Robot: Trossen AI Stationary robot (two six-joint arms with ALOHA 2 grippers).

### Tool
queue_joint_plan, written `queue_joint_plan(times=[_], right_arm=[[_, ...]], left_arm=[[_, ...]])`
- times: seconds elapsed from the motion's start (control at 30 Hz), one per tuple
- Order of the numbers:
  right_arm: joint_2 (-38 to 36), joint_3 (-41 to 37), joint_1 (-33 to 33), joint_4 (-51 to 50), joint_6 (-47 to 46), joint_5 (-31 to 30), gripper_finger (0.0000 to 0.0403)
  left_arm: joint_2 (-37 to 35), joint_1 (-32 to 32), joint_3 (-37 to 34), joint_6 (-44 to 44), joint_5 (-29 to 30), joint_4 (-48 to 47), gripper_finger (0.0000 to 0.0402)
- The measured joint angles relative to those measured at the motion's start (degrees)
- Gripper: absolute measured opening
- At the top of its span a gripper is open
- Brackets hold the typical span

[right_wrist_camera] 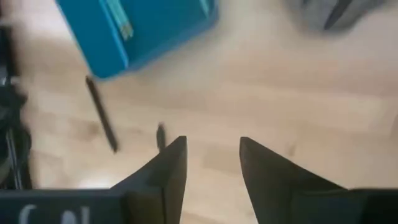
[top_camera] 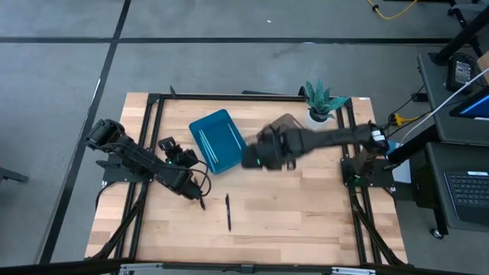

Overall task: Sort pens & pencils
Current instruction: Put the left black pen into the gray bin

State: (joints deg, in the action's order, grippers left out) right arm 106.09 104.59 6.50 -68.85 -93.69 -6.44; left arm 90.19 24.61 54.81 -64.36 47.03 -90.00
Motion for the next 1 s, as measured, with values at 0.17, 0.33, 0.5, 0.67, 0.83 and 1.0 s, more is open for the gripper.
queue_joint_plan(times=[0.17,0.33,0.5,0.67,0.83,1.0], right_arm=[[2.7,-1.9,8.6,4.7,-8.9,-2.6,0.0148],[9.8,-2.2,11.8,17.6,-10.0,0.2,0.0148],[15.4,-2.3,12.1,24.8,-9.7,0.7,0.0148],[17.1,-2.2,12.1,25.4,-9.3,1.1,0.0148],[15.7,-2.2,11.6,18.0,-6.2,-3.2,0.0148],[12.6,-2.2,8.8,7.4,0.7,-9.5,0.0148]], left_arm=[[0.0,1.4,0.0,1.9,0.0,0.0,0.0082],[0.0,2.6,0.0,3.4,-1.2,0.0,0.0082],[0.0,4.5,0.0,3.3,-5.2,0.0,0.0082],[-0.2,8.1,0.0,-1.0,-9.7,0.0,0.0082],[-0.2,12.6,0.0,-3.4,-12.5,4.7,0.0082],[-0.2,13.4,0.9,-3.5,-18.8,17.3,0.0082]])
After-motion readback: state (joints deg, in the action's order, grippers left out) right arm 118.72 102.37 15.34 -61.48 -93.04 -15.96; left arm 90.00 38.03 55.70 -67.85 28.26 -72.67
